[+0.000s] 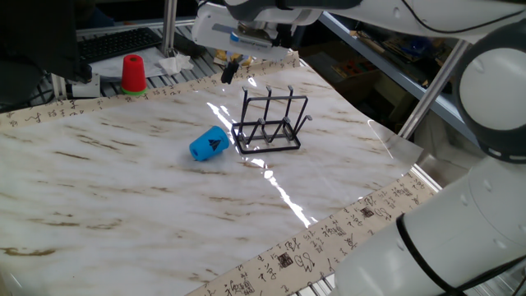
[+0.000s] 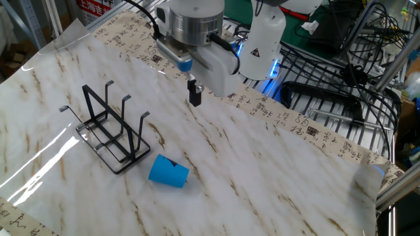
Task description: Put the cup on the cup rack
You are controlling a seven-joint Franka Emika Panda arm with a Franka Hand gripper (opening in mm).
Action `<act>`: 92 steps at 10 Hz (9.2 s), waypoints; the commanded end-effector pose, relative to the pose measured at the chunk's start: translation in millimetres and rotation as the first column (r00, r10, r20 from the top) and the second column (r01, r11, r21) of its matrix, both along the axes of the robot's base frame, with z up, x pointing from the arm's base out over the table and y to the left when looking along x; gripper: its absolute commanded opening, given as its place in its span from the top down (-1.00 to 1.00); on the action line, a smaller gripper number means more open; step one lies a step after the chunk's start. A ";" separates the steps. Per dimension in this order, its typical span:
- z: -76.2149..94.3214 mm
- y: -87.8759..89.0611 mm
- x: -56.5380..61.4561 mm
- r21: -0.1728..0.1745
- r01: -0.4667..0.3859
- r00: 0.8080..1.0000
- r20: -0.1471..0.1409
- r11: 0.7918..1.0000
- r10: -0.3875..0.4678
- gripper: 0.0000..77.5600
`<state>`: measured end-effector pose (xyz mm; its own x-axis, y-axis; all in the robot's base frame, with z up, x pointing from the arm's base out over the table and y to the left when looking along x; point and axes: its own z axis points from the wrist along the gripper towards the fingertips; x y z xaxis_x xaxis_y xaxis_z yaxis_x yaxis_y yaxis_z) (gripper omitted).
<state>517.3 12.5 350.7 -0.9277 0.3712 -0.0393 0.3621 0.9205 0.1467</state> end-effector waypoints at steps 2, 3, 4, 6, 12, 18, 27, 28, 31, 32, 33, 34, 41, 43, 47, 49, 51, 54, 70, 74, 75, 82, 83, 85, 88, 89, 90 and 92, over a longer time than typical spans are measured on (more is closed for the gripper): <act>1.3 -0.2 0.5 0.054 0.055 0.998 -0.017 0.997 -0.054 1.00; 1.3 -0.2 0.5 0.034 0.065 0.998 -0.023 0.997 -0.064 1.00; 0.3 0.7 1.6 -0.021 0.089 0.996 -0.027 0.996 -0.089 1.00; -9.4 12.0 9.8 -0.053 0.159 0.987 -0.027 0.986 -0.161 1.00; -84.8 47.3 29.5 -0.106 0.304 0.952 -0.009 0.947 -0.307 1.00; -137.1 45.8 38.0 -0.088 0.388 0.921 -0.008 0.917 -0.390 1.00; -195.4 44.6 49.8 -0.067 0.618 0.785 -0.010 0.783 -0.620 1.00; -201.0 43.7 50.5 -0.066 0.634 0.771 -0.010 0.770 -0.636 1.00; -213.0 33.1 52.5 -0.061 0.663 0.747 -0.005 0.746 -0.664 1.00; -215.7 29.0 51.8 -0.061 0.678 0.734 -0.006 0.733 -0.679 1.00; -217.3 26.4 50.0 -0.059 0.692 0.720 -0.007 0.719 -0.694 1.00; -217.7 25.7 48.7 -0.053 0.719 0.693 -0.011 0.693 -0.721 1.00; -217.3 25.9 48.5 -0.043 0.795 0.605 -0.010 0.605 -0.796 1.00; -217.3 26.0 48.4 -0.049 0.799 0.599 -0.003 0.599 -0.800 1.00; -217.1 26.2 48.1 -0.047 0.805 0.592 -0.009 0.592 -0.806 1.00; -217.1 26.2 48.1 -0.049 0.822 0.567 -0.025 0.567 -0.823 1.00; -217.1 26.2 48.1 -0.056 0.824 0.563 -0.029 0.564 -0.826 1.00; -217.1 26.2 48.1 -0.058 0.833 0.550 -0.028 0.551 -0.835 1.00; -232.2 33.0 52.3 -0.102 0.870 0.489 0.060 0.482 -0.870 1.00; -232.0 33.2 51.9 -0.102 0.872 0.486 0.062 0.479 -0.872 -1.00; -232.0 33.2 51.9 -0.102 0.872 0.486 0.062 0.479 -0.872 -1.00; -232.0 33.2 51.9 -0.102 0.872 0.486 0.062 0.479 -0.872 -1.00; -232.0 33.2 51.9 -0.102 0.872 0.486 0.062 0.479 -0.872 -1.00; -232.0 33.2 51.9 -0.102 0.872 0.486 0.062 0.479 -0.872 -1.00; -244.6 36.2 49.0 -0.184 0.865 0.498 0.206 0.466 -0.843 -1.00; -244.6 36.1 48.7 -0.191 0.864 0.499 0.216 0.465 -0.839 -1.00; -244.7 36.1 48.5 -0.199 0.863 0.501 0.231 0.464 -0.834 -1.00; -244.6 36.1 47.9 -0.205 0.862 0.504 0.241 0.464 -0.830 -1.00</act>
